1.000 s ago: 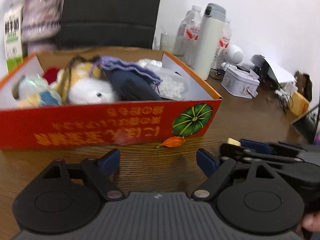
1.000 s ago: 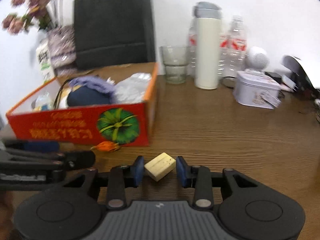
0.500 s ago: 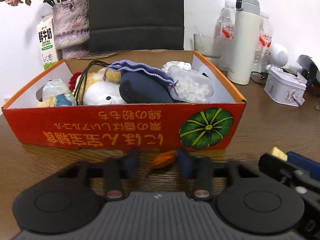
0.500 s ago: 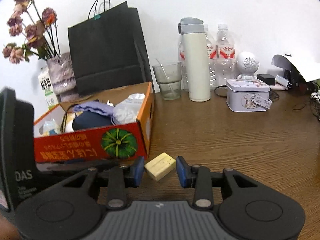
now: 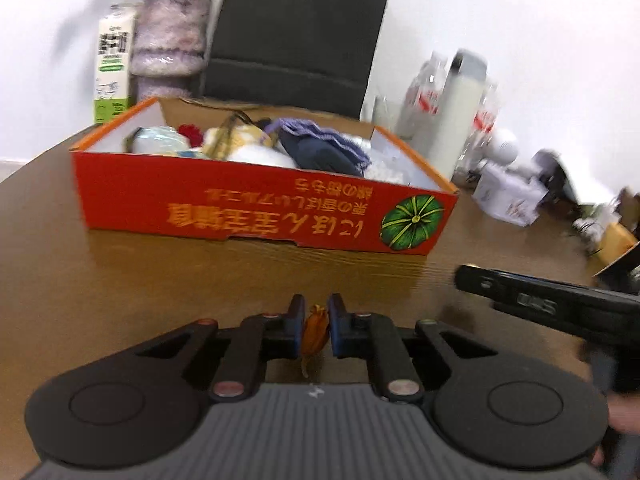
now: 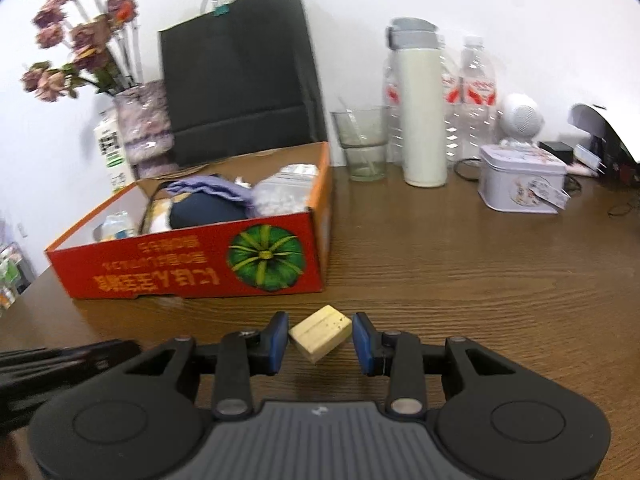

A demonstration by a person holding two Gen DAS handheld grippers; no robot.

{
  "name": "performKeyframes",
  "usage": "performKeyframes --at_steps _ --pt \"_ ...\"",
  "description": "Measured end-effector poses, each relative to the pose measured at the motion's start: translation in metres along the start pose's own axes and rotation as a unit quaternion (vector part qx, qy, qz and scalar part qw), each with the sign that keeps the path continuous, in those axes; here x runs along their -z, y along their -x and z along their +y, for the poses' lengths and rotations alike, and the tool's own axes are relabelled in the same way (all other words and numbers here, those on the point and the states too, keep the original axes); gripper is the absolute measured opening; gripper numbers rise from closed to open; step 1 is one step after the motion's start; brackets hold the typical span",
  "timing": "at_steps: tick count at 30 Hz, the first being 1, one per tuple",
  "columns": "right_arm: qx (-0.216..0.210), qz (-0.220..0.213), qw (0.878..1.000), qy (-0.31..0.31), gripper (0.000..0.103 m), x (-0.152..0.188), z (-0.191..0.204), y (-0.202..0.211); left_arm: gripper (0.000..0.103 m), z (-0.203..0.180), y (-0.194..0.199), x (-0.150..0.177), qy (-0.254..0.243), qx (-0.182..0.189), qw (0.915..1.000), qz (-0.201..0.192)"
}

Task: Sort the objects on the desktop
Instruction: 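Carry the cream block with the right tool while the left tool carries the leaf over the box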

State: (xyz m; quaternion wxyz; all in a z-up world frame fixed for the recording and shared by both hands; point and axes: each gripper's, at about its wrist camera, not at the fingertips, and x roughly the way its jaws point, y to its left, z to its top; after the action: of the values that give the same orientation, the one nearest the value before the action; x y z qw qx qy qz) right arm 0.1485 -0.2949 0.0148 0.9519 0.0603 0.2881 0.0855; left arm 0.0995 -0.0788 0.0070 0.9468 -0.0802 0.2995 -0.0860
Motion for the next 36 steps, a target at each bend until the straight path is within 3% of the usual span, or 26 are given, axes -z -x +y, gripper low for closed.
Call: performKeyframes --at_steps 5,13,19,24,31,36 --pt "-0.029 -0.008 0.999 0.039 0.034 0.005 0.021 0.005 0.013 0.023 0.055 0.021 0.023 0.008 0.9996 -0.016" --pt "-0.07 -0.034 0.99 0.117 0.034 0.026 0.081 0.047 0.013 0.031 0.129 0.055 -0.043 -0.036 0.996 -0.069" --pt "-0.086 -0.029 0.993 0.079 0.034 0.065 0.111 0.107 0.013 0.032 0.163 0.07 -0.052 0.001 0.9956 -0.078" --pt "-0.061 -0.04 0.995 0.071 0.034 0.094 0.119 0.156 0.013 0.034 0.188 0.082 -0.041 0.028 0.9953 -0.083" --pt "-0.045 -0.033 0.996 0.062 0.034 0.111 0.119 0.197 0.013 0.04 0.205 0.09 -0.029 0.044 0.9941 -0.094" --pt "-0.047 -0.044 0.995 0.071 0.034 0.104 0.121 0.204 0.013 0.041 0.204 0.083 -0.026 0.042 0.9939 -0.099"
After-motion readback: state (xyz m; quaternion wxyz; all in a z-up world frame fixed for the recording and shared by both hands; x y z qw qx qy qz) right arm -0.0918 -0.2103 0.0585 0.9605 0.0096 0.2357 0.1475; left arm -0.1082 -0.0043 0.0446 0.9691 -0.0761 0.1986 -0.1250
